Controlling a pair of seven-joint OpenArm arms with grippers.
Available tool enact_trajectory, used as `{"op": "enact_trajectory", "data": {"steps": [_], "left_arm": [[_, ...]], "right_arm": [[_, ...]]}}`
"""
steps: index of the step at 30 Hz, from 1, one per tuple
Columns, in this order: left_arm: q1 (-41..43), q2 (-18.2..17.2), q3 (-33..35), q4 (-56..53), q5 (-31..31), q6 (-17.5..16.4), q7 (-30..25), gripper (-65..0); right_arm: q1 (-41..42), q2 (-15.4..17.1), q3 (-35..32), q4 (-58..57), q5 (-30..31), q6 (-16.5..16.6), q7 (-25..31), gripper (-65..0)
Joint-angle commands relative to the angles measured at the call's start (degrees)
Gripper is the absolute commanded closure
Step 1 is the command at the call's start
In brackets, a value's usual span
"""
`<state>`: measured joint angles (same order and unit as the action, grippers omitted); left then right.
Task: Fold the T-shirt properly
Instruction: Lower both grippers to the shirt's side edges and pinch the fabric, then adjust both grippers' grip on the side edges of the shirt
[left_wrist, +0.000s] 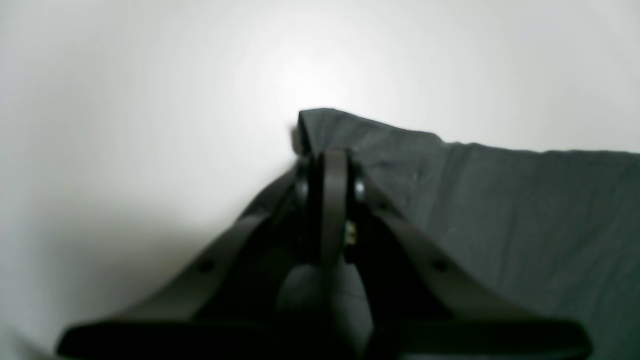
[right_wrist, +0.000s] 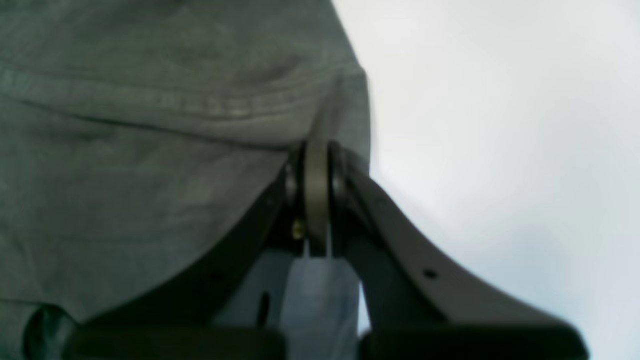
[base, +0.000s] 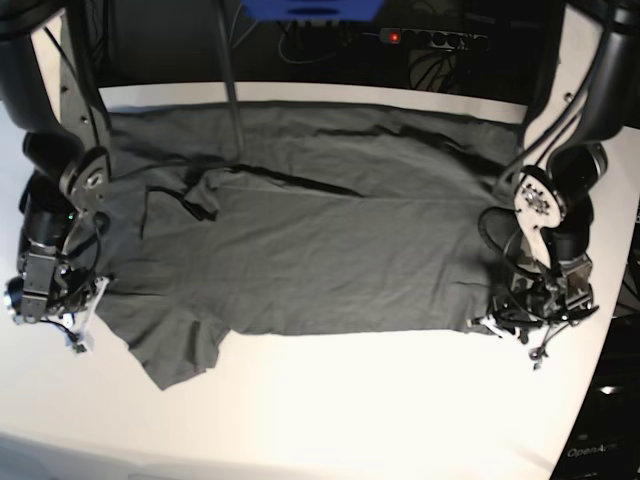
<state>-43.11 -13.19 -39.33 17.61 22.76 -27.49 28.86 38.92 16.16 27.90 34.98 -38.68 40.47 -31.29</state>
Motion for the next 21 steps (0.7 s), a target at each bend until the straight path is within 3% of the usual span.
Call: {"op": "enact_trajectory", "data": {"steps": [1, 10, 21], "left_arm": [[0.78, 0.05, 0.08, -0.42, 2.33, 0.63, 3.18, -2.6], [4.12, 0.05, 0.08, -0.77, 2.33, 0.19, 1.78, -2.6], [8.87, 0.93, 0.08, -0.51, 2.33, 0.10, 1.69, -2.6]], "right_arm": [[1.92, 1.11, -0.43, 3.48, 0.21, -0.47, 0.74, -0.7], [2.53, 0.85, -0.87, 15.35, 0.30, -0.47, -6.47, -0.6], [4.47, -2.32, -0.16, 15.35, 0.65, -0.47, -9.02, -0.7]]}}
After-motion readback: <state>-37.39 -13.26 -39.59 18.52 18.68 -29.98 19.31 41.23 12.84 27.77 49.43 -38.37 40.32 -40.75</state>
